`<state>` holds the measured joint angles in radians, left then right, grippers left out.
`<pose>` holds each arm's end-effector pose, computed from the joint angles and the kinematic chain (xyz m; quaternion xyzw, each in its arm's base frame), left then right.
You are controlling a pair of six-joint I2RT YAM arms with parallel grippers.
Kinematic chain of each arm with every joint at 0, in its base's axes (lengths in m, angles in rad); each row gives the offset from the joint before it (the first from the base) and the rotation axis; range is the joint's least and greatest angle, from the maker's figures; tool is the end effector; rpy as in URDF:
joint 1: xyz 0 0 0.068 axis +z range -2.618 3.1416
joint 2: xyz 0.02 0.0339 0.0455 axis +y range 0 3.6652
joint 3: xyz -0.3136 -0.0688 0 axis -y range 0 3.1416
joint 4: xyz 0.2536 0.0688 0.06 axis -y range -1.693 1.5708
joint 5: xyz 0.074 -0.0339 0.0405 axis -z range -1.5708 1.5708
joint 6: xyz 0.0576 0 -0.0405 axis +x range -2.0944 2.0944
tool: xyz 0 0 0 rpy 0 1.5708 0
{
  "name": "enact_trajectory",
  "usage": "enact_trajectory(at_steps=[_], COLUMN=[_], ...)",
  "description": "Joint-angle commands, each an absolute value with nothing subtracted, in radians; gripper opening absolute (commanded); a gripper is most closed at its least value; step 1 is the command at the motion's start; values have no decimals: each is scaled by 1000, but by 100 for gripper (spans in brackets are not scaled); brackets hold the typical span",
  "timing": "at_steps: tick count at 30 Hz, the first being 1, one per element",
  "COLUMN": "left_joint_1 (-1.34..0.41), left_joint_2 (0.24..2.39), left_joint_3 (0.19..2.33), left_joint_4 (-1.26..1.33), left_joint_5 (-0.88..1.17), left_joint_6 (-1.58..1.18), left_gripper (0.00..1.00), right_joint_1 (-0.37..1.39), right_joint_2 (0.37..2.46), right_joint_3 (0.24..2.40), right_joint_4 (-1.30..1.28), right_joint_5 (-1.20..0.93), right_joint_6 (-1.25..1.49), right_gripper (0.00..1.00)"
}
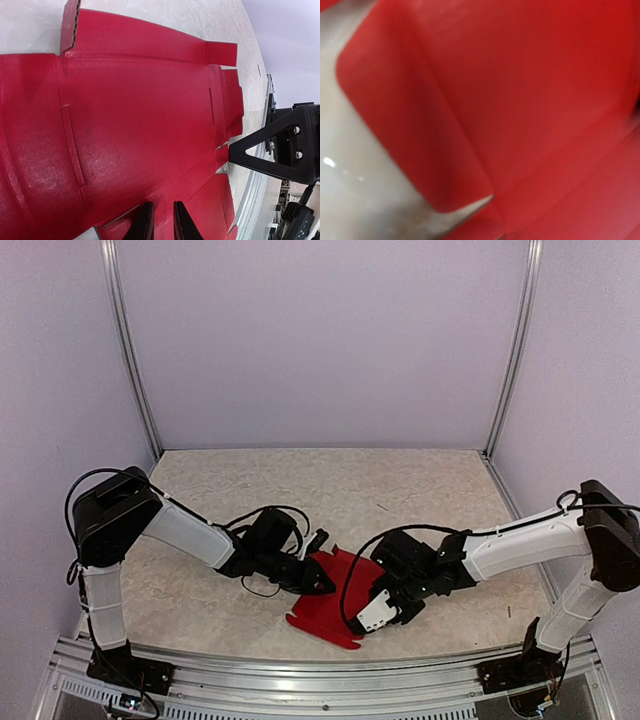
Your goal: Fold the paper box
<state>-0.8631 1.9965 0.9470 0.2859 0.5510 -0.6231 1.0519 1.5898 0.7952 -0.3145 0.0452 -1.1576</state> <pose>0.2480 -0.3363 0.1240 0.2120 0.8658 -0.4399 0.1090 0.1535 0.2636 0.1703 -0.8671 0.4419 -0.0341 0.2273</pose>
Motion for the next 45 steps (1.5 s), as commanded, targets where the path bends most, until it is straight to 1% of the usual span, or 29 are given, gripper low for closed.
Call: enact_trajectory(at_steps=[1,7,30,45], left_joint_1=[-856,-856,-857,-857], left_joint_2=[2070,2077,2078,2077], left_joint_3=[904,905,883,866], left_joint_4=[97,106,134,152], left_joint_5=[478,486,499,509], left_joint_6=[-601,-600,-601,-599], left_gripper=[15,15,15,15], right_joint_1=[1061,1061,1060,1060], right_joint_2=[1612,1582,1714,1793], right_joint_3=[839,902,940,947], right_joint_4=[-315,-351,-265,-258], right_joint_5=[52,11,57,54], right_joint_6=[-1125,-1097,-1041,-1031], right_gripper=[38,37,35,34])
